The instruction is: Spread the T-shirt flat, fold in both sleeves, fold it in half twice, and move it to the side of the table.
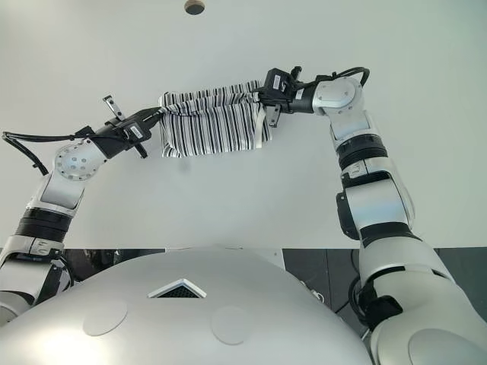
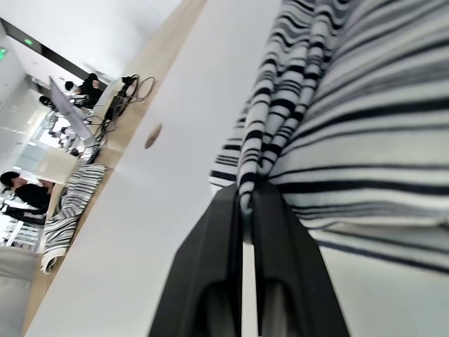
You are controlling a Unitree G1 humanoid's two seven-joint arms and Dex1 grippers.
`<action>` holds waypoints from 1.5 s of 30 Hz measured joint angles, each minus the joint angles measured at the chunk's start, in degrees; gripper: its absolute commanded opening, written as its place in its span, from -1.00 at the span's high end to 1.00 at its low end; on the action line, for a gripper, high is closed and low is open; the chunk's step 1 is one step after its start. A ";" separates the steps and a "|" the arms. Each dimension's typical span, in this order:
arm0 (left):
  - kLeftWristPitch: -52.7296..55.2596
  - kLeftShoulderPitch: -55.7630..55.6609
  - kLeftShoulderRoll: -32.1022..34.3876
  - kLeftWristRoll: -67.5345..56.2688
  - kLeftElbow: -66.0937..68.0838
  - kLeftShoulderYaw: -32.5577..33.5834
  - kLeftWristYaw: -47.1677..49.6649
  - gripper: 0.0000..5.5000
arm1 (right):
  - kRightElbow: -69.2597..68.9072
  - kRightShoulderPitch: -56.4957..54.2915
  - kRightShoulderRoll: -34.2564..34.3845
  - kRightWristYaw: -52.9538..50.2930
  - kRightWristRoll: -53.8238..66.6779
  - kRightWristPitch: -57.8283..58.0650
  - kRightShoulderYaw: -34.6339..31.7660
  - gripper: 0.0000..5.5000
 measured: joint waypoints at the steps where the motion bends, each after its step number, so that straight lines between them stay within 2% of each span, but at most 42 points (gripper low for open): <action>1: -0.01 0.00 -0.30 -0.34 0.00 0.28 0.38 0.82 | 0.75 0.00 0.06 -0.04 -0.01 -0.69 -0.22 0.74; 5: -0.15 -1.63 -1.51 -0.27 4.04 0.60 1.81 0.56 | 3.17 0.02 0.78 -0.75 0.10 -1.64 -1.52 0.48; 11: -3.02 -3.76 -3.00 2.11 9.75 -0.34 6.08 0.25 | 7.49 -0.05 4.03 -8.86 1.09 -0.59 -6.82 0.47; 17: -2.91 -5.50 -5.72 2.45 13.36 0.42 11.13 0.25 | 7.01 0.18 7.76 -13.38 5.77 5.36 -13.49 0.47; 23: -1.77 -5.38 -6.85 1.93 13.42 1.42 12.13 0.25 | 6.14 0.15 11.12 -19.86 10.51 14.94 -19.85 0.47; 31: -1.76 -3.96 -8.97 1.59 11.58 1.18 11.95 0.25 | 5.24 -0.23 13.37 -23.40 11.06 21.22 -21.11 0.47; 36: -2.17 -2.88 -11.13 -1.77 8.36 2.79 12.10 0.25 | -2.11 0.48 13.69 -25.57 11.16 20.01 -21.36 0.47; 40: -6.54 -2.35 -14.01 -10.39 0.36 8.27 13.90 0.25 | -20.38 5.02 15.93 -27.04 12.20 11.01 -20.96 0.47; 43: -10.90 -1.61 -15.88 -13.93 -4.04 10.76 15.22 0.25 | -33.31 10.04 17.85 -21.42 14.03 9.93 -15.67 0.47; 45: -12.17 -1.48 -16.46 -13.75 -5.59 12.22 16.69 0.25 | -36.30 12.89 17.23 -16.90 12.83 9.47 -10.68 0.47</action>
